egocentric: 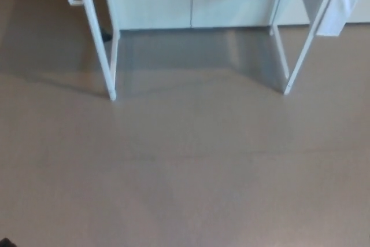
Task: The robot walks towards a desk on which an air pump is kept in the middle. It lifts it up and holds it with its left hand and uses its right hand to compress it by pushing its handle inwards.
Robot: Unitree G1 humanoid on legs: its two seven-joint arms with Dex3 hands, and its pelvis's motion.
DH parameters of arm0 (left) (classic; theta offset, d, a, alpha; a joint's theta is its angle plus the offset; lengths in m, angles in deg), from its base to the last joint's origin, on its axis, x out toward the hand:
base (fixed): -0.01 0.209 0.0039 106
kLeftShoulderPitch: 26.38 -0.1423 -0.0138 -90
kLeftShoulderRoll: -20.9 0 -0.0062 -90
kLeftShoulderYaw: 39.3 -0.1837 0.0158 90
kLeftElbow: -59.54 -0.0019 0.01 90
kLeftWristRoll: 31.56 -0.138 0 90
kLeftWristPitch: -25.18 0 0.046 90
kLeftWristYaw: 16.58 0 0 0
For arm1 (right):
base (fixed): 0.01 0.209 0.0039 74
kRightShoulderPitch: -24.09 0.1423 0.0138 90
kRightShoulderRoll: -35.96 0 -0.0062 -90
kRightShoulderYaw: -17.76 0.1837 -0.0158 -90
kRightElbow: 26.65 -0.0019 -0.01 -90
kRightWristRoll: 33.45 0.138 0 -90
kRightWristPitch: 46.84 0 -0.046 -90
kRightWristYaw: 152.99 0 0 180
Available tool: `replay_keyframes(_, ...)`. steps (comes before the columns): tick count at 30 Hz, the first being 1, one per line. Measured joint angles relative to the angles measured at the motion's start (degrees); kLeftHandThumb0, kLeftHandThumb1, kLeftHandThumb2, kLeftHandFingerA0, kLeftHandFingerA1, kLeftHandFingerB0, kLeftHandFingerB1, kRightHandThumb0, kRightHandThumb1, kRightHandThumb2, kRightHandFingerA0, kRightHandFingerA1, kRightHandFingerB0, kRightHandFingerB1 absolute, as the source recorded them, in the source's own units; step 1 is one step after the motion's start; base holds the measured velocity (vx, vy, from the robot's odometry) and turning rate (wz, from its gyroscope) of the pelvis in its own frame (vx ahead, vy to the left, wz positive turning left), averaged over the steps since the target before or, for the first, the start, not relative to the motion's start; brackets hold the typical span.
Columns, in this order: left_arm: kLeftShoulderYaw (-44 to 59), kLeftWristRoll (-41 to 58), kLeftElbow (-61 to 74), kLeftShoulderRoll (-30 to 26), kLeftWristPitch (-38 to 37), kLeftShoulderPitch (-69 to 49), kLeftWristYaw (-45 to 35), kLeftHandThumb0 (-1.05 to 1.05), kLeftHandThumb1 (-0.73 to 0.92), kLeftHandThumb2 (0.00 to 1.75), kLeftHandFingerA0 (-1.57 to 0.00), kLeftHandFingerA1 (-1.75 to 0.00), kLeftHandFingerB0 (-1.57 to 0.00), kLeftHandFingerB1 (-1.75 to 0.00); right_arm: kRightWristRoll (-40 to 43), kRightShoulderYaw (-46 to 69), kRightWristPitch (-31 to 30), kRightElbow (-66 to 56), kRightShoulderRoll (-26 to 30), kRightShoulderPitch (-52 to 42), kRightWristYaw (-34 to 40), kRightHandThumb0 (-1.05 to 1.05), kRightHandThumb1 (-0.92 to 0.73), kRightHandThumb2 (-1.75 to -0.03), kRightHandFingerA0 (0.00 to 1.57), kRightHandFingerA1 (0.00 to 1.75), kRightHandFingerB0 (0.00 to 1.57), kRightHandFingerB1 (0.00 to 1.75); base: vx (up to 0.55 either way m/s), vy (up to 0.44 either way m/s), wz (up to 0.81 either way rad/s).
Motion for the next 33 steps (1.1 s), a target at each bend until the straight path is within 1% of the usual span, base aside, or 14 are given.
replay_keyframes(3,-0.6,0.0,0.1,0.1,-0.5,-1.1,0.1,-0.14,0.69,0.60,-0.46,-0.42,-0.35,-0.34,-0.1,-0.5,0.0,0.1,0.0,-0.9,0.0,-0.18,-0.46,-0.91,0.48,0.62,0.18,0.49,0.42,0.146,0.07)
replay_keyframes(4,-0.8,0.0,0.2,0.1,-0.5,-1.5,0.1,-0.14,0.69,0.60,-0.47,-0.43,-0.34,-0.34,-0.2,-0.6,0.0,0.1,0.0,-1.0,-0.1,-0.24,-0.64,-0.59,0.58,0.44,0.30,0.32,0.39,0.063,0.13)
replay_keyframes(6,-1.0,0.0,0.4,0.0,-0.5,-2.1,0.1,-0.14,0.67,0.59,-0.47,-0.42,-0.35,-0.34,-0.3,-0.9,0.1,0.3,0.1,-1.1,-0.2,-0.23,-0.66,-0.59,0.56,0.43,0.31,0.32,0.41,0.044,0.17)
replay_keyframes(7,-1.1,0.0,0.4,0.0,-0.5,-2.4,0.1,-0.14,0.67,0.59,-0.44,-0.42,-0.35,-0.34,-0.3,-1.0,0.1,0.4,0.1,-1.2,-0.2,-0.18,-0.46,-0.91,0.46,0.62,0.17,0.49,0.40,-0.003,0.23)
replay_keyframes(9,-1.3,0.0,0.4,0.0,-0.7,-2.9,0.1,-0.14,0.67,0.59,-0.44,-0.42,-0.35,-0.34,-0.5,-1.2,0.2,0.5,0.2,-1.4,-0.2,-0.18,-0.46,-0.91,0.46,0.62,0.17,0.49,0.41,-0.042,0.25)
replay_keyframes(10,-1.4,0.0,0.3,0.0,-0.7,-3.1,0.1,-0.15,0.66,0.59,-0.44,-0.42,-0.37,-0.34,-0.5,-1.2,0.2,0.5,0.2,-1.5,-0.3,-0.24,-0.64,-0.59,0.56,0.43,0.31,0.32,0.46,-0.080,0.60)
replay_keyframes(11,-1.4,0.0,0.3,0.3,-0.8,-3.2,0.2,-0.14,0.66,0.59,-0.41,-0.42,-0.34,-0.34,-0.6,-1.2,0.2,0.9,0.3,-1.5,-0.2,-0.26,-0.65,-0.60,0.57,0.45,0.30,0.32,0.48,-0.109,-0.64)
replay_keyframes(14,-1.8,0.0,0.4,0.5,-1.1,-2.4,0.0,-0.15,0.67,0.59,-0.39,-0.41,-0.32,-0.33,-0.7,-1.5,0.6,1.0,1.1,-1.1,-0.4,-0.25,-0.63,-0.58,0.57,0.44,0.30,0.32,0.49,-0.053,0.40)
replay_keyframes(18,-2.1,0.0,0.4,0.5,-1.3,-2.7,-0.1,-0.14,0.67,0.59,-0.42,-0.42,-0.32,-0.33,-0.7,-1.8,1.0,1.0,1.3,-0.9,-0.4,-0.24,-0.62,-0.58,0.58,0.44,0.31,0.32,0.44,-0.036,-0.04)
replay_keyframes(22,-2.3,0.0,0.3,0.5,-1.3,-3.0,-0.1,-0.14,0.67,0.59,-0.40,-0.41,-0.32,-0.33,-0.8,-2.0,1.1,1.6,1.5,-1.1,-0.4,-0.25,-0.64,-0.59,0.52,0.43,0.30,0.32,0.41,-0.043,-0.26)
replay_keyframes(26,-2.7,0.0,0.2,0.6,-1.3,-2.8,-0.1,-0.16,0.68,0.60,-0.39,-0.41,-0.31,-0.33,-0.8,-2.2,1.3,1.5,1.5,-1.5,-0.5,-0.25,-0.63,-0.59,0.53,0.43,0.29,0.32,0.51,0.137,-0.47)
replay_keyframes(27,-2.8,0.0,0.4,0.2,-1.4,-2.4,-0.2,-0.17,0.68,0.60,-0.45,-0.42,-0.35,-0.34,-0.8,-2.7,1.4,1.5,1.3,-1.1,-0.6,-0.19,-0.44,-0.90,0.44,0.61,0.16,0.49,0.56,0.297,-0.43)
replay_keyframes(28,-2.8,0.0,0.5,0.0,-1.4,-2.3,-0.2,-0.16,0.66,0.59,-0.46,-0.43,-0.36,-0.34,-0.8,-2.9,1.4,1.5,1.2,-1.0,-0.7,-0.23,-0.63,-0.58,0.57,0.44,0.30,0.32,0.55,0.270,-0.23)
replay_keyframes(33,-3.1,0.0,0.5,-0.5,-1.8,-1.6,-0.2,-0.15,0.68,0.60,-0.42,-0.42,-0.32,-0.34,-0.8,-2.9,1.5,1.9,1.2,-0.6,-0.7,-0.25,-0.61,-0.58,0.53,0.44,0.33,0.33,0.53,0.252,-0.06)
